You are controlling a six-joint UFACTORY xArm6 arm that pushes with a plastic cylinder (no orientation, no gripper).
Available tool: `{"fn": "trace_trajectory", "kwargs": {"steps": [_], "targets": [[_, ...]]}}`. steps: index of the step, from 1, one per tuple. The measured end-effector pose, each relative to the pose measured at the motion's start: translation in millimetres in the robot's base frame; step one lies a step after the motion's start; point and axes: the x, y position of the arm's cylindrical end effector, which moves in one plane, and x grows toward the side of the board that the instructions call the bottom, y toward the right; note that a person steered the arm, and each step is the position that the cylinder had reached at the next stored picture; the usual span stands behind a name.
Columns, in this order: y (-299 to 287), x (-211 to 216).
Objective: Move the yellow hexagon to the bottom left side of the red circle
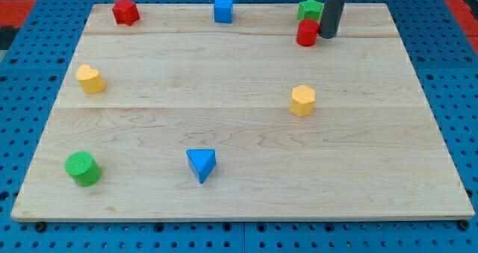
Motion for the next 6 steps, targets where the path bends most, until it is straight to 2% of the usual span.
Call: {"fn": "trace_trajectory", "kwargs": {"steps": [1, 2, 4, 5, 6], "targets": [[38, 30], [46, 77], [12, 140], [-6, 156], [-15, 196]]}}
